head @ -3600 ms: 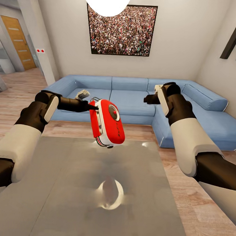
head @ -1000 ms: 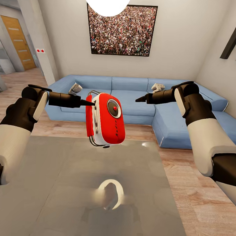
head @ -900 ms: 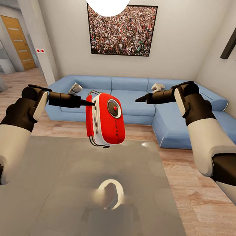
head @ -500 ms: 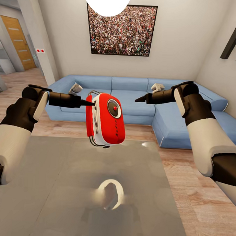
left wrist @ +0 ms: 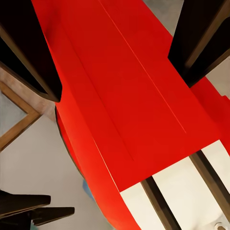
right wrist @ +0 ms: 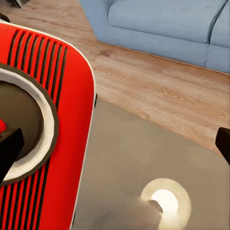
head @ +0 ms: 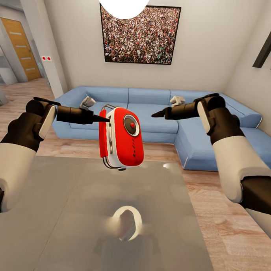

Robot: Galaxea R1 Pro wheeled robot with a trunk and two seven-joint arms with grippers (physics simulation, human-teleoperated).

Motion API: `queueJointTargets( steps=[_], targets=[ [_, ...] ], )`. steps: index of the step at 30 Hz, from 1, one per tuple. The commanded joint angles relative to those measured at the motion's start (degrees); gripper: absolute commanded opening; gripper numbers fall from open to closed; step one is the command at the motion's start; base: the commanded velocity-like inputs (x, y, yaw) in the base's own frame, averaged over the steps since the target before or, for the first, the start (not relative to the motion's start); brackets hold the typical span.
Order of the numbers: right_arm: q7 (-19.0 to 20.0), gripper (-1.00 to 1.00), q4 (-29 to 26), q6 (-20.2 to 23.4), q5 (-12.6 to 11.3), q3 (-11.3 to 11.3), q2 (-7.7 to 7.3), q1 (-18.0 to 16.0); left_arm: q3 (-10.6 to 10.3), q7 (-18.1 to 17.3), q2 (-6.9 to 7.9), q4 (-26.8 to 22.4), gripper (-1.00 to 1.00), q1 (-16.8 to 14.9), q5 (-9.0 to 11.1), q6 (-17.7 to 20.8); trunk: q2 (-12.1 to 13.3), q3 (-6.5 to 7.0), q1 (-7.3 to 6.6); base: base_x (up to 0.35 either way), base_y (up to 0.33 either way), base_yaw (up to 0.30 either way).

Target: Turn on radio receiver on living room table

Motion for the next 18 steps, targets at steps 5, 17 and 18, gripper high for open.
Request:
queueJointTargets(
  steps=[5, 17, 18],
  targets=[
    [0.1, 1.0, 0.1, 0.0, 0.0, 0.1, 1.34, 0.0, 0.0, 0.0, -0.07, 0.0, -1.0, 0.0, 0.5, 0.2, 0.0, 0.0, 0.0, 0.0, 0.0, 0.0],
    [1.6, 1.0, 2.7, 0.0, 0.0, 0.1, 4.1, 0.0, 0.0, 0.0, -0.09, -0.1, -1.0, 0.0, 0.5, 0.2, 0.0, 0.0, 0.0, 0.0, 0.0, 0.0],
    [1.9, 1.0, 3.0, 0.0, 0.0, 0.1, 4.16, 0.0, 0.0, 0.0, -0.09, -0.1, -1.0, 0.0, 0.5, 0.2, 0.0, 0.0, 0.0, 0.0, 0.0, 0.0]
  ],
)
